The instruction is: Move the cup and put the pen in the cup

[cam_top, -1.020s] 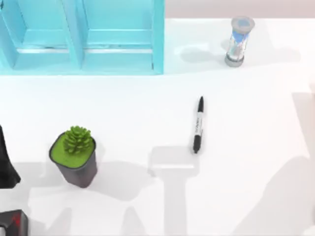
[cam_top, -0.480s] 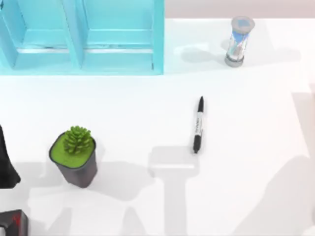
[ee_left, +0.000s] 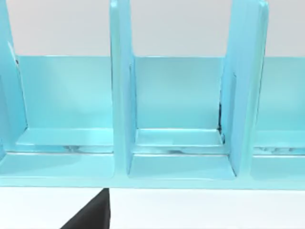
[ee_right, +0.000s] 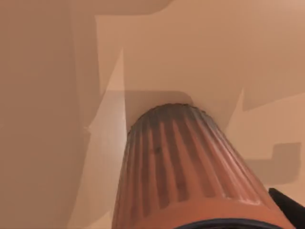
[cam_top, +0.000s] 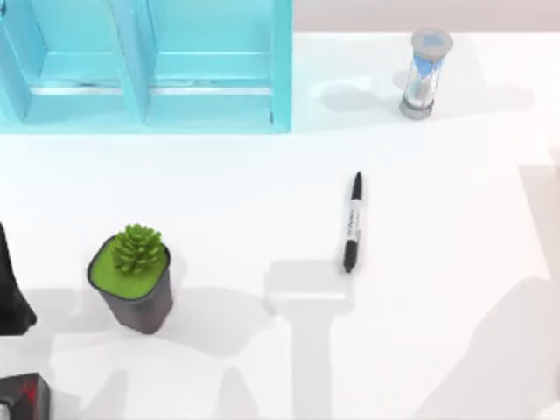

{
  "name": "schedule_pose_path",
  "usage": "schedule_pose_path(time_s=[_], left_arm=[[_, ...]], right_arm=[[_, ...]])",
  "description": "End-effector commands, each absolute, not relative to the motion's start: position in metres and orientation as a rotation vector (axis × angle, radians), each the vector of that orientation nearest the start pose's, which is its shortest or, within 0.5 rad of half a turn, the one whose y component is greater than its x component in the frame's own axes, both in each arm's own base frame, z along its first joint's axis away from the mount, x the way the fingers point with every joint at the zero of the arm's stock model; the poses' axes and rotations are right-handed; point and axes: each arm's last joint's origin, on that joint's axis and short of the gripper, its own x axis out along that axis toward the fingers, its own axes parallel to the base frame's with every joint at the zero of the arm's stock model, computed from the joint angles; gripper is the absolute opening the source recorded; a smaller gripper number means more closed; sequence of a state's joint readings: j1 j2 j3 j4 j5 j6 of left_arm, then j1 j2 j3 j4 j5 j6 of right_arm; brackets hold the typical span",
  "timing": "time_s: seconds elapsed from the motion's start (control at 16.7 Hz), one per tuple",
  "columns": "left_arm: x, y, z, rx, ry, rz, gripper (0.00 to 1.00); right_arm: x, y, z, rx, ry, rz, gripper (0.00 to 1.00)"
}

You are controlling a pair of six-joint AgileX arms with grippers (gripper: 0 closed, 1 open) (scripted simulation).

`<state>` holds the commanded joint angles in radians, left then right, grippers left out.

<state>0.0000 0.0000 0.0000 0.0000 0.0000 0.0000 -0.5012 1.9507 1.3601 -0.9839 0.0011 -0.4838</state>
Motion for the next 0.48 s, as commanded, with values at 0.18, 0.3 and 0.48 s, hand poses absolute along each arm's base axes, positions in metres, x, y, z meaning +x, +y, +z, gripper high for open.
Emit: schedule_pose_path(time_s=[0.18, 0.3, 0.48], left_arm=[[0.106, -0.001, 0.160, 0.000, 0.000, 0.000, 1.00], [0.106, -0.001, 0.160, 0.000, 0.000, 0.000, 1.00], [0.106, -0.001, 0.160, 0.000, 0.000, 0.000, 1.00]], right_arm=[[0.317, -0.171, 0.159, 0.010, 1.574, -0.008, 0.00], [0.317, -0.170, 0.160, 0.011, 1.574, -0.008, 0.00], [0.324, -0.162, 0.171, 0.016, 1.569, -0.016, 0.00]])
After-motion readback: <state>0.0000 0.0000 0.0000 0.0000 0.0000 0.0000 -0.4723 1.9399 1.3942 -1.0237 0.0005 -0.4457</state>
